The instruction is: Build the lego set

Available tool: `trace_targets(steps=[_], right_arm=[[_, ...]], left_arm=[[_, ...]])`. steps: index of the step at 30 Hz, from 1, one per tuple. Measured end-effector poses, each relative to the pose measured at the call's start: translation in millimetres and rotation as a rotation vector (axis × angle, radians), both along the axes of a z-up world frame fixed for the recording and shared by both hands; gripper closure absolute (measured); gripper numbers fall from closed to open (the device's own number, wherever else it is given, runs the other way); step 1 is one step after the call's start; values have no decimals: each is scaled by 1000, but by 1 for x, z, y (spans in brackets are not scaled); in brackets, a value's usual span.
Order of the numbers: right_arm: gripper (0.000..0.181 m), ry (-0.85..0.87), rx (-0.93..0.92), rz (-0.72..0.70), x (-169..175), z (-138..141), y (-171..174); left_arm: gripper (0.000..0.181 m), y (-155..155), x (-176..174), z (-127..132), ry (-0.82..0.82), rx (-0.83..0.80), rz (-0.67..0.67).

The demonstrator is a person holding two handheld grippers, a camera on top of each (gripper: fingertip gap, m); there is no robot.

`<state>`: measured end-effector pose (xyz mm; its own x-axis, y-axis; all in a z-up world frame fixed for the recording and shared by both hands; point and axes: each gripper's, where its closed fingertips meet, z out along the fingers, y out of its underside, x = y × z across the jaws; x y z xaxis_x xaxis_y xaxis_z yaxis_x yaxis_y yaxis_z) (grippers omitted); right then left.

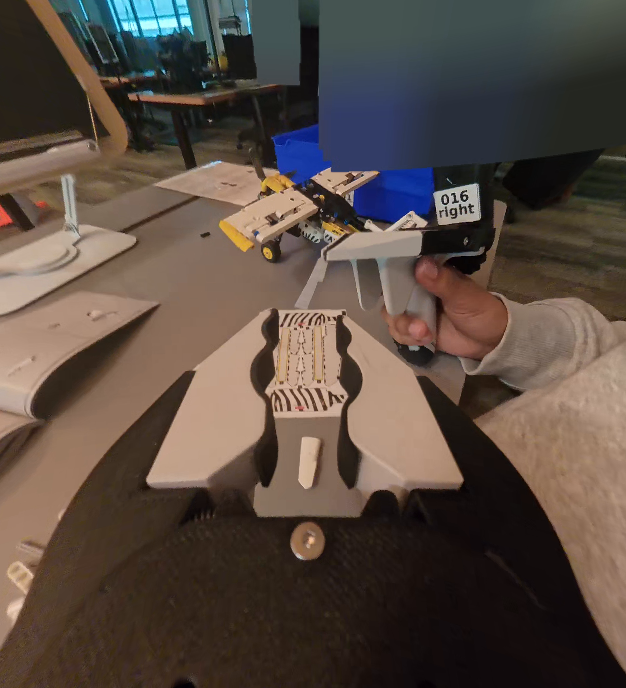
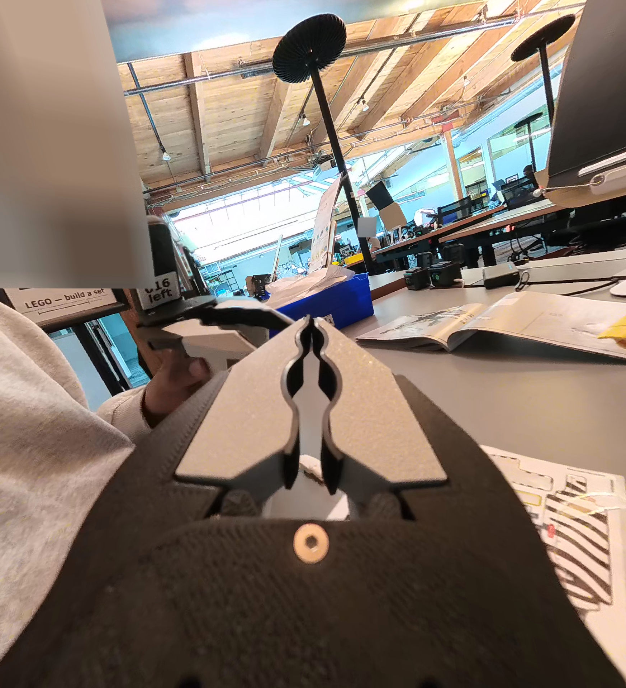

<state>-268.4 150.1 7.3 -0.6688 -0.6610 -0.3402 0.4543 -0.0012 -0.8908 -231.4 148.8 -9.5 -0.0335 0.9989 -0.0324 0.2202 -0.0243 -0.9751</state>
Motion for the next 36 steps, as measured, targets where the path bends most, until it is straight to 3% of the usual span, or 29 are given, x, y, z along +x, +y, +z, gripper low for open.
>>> trace_targets(steps=[11, 14, 19, 24, 29, 36], right_arm=[[181, 7, 39, 47, 15, -4, 1], [181, -6, 50, 67, 19, -4, 1], [181, 1, 46, 115, 24, -4, 5], [181, 253, 3, 184, 37, -14, 20], [181, 556, -42, 193, 52, -34, 33], [181, 570, -68, 213, 58, -33, 37]], left_arm=[[156, 2, -15, 0, -49, -134, 8], [169, 5, -13, -3, -59, -138, -9], [168, 9, -12, -1, -51, -74, -57], [178, 30, -1, 0, -81, 117, -268], [176, 31, 9, -10, -137, 98, -305], [173, 41, 15, -30, -263, -6, -361]])
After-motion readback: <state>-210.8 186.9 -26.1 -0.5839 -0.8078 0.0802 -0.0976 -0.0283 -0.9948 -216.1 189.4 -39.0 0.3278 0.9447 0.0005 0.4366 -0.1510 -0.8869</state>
